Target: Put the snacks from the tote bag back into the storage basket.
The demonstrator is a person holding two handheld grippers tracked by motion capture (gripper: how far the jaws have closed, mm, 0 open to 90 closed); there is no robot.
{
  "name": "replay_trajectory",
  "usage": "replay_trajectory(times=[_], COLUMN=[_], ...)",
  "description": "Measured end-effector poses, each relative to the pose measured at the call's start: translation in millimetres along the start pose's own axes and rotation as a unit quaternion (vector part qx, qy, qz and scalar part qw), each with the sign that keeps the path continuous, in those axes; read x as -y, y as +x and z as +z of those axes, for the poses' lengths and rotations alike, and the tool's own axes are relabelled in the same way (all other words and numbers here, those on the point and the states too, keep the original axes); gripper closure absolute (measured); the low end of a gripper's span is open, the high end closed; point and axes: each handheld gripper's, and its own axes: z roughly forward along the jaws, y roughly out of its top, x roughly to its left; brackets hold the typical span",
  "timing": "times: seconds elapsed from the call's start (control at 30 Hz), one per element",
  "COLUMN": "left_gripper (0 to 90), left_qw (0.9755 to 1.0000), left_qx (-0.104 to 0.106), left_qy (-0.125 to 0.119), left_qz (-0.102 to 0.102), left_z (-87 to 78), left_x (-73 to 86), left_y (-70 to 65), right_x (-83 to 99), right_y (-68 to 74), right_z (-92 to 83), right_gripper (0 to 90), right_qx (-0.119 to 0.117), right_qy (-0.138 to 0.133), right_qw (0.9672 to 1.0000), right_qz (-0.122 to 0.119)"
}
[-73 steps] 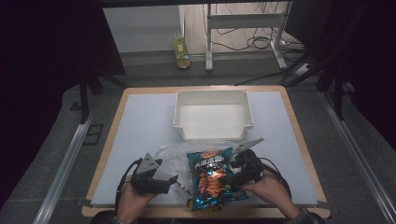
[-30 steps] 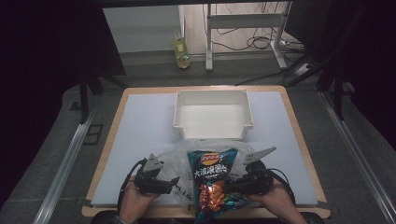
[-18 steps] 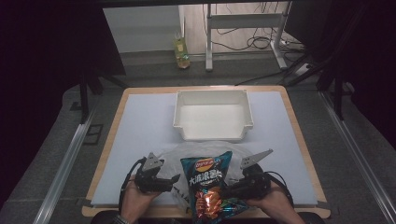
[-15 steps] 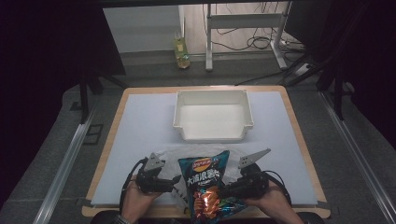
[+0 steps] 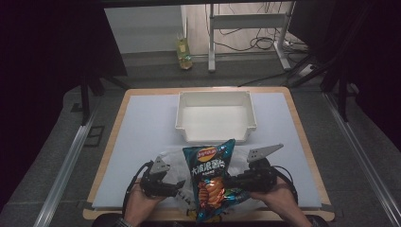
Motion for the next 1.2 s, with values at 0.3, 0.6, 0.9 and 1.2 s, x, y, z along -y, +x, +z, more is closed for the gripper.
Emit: replay_trajectory(times=[0.3,0.6,0.9,1.2], left_gripper=[16.2,16.2,16.2,14.7], left_qw=[0.9996,0.9997,0.9997,1.0], left_qx=[0.0,0.007,0.006,0.004], left_qy=[0.029,0.022,0.022,0.008], left_qz=[0.002,0.011,0.013,0.0], left_z=[5.1,4.8,3.2,1.2], left_x=[1.8,0.0,0.3,0.1], left_y=[0.9,-5.8,-3.9,-2.3], right_x=[-11.4,-21.7,-34.8,-38.8], right_y=[-1.6,-11.9,-22.7,-33.3], right_z=[-20.6,-0.9,4.8,-5.8], right_gripper=[86.0,86.3,86.9,87.9], right_qx=[0.02,0.03,0.053,0.07], right_qy=[-0.031,-0.027,-0.042,-0.066], right_qw=[0.9993,0.9991,0.9977,0.9954], right_qz=[0.003,0.013,0.006,-0.003])
